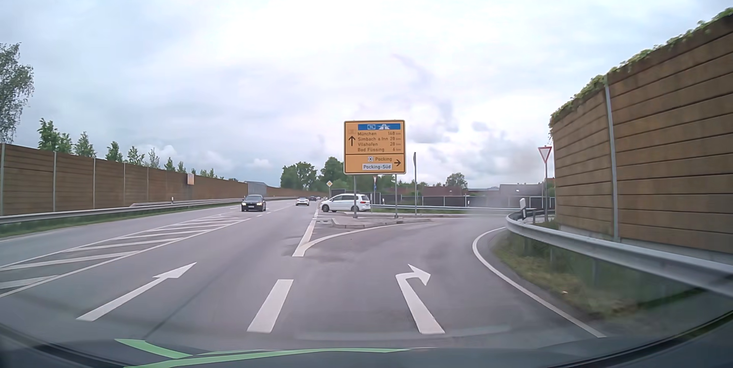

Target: Follow the waypoints while adhering to traffic rules and regulations

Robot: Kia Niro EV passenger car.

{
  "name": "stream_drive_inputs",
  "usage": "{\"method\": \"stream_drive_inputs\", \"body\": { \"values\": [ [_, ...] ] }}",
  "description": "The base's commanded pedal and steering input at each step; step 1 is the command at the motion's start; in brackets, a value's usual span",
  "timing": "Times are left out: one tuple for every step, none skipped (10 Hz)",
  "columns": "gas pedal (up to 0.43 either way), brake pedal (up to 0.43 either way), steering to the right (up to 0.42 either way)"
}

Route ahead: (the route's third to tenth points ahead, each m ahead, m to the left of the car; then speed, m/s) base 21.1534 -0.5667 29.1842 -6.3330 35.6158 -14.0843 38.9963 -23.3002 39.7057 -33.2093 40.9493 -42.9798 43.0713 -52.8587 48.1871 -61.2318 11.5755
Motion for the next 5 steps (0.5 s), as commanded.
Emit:
{"method": "stream_drive_inputs", "body": {
  "values": [
    [0.000, 0.244, 0.034],
    [0.000, 0.250, 0.042],
    [0.000, 0.268, 0.051],
    [0.000, 0.280, 0.064],
    [0.000, 0.287, 0.075]
  ]
}}
